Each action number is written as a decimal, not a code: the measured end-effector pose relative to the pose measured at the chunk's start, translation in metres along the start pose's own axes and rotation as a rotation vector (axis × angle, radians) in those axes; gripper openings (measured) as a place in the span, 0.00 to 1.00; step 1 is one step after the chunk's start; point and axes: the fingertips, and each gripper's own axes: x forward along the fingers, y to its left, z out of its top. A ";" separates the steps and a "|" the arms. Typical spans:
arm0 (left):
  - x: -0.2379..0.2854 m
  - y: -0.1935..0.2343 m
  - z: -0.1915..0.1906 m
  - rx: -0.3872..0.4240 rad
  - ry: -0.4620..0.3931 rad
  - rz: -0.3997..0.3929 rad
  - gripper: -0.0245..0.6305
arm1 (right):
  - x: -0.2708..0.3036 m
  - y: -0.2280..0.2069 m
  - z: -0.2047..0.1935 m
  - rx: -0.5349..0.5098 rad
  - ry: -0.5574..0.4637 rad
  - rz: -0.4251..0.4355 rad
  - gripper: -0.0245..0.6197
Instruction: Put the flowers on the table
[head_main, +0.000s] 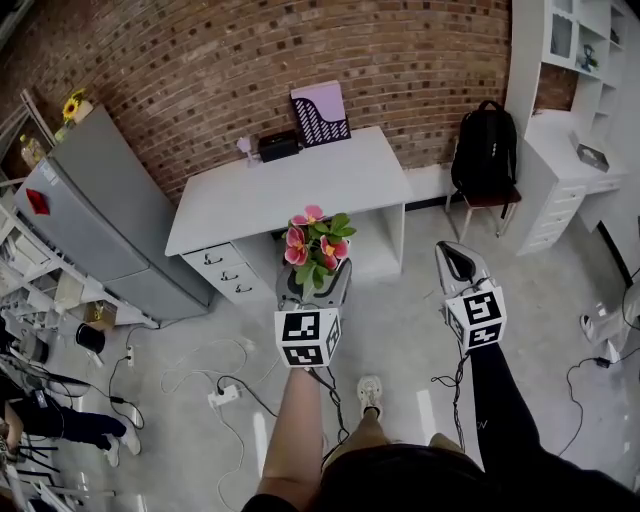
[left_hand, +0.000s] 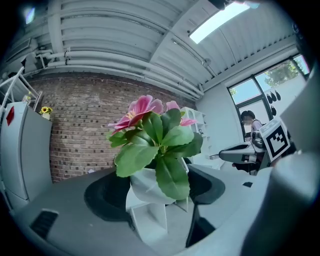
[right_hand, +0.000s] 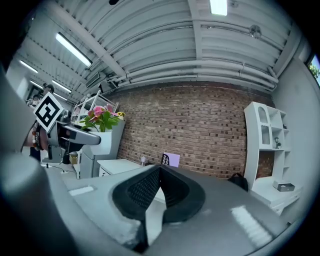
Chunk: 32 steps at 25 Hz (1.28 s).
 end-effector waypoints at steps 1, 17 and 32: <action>0.012 0.008 0.002 -0.001 -0.003 -0.004 0.56 | 0.012 -0.003 0.002 -0.003 0.000 -0.002 0.04; 0.153 0.108 0.011 -0.018 -0.006 -0.055 0.56 | 0.167 -0.028 0.002 -0.005 0.036 -0.040 0.04; 0.232 0.146 0.008 -0.001 0.010 -0.095 0.56 | 0.248 -0.053 -0.015 0.024 0.048 -0.064 0.04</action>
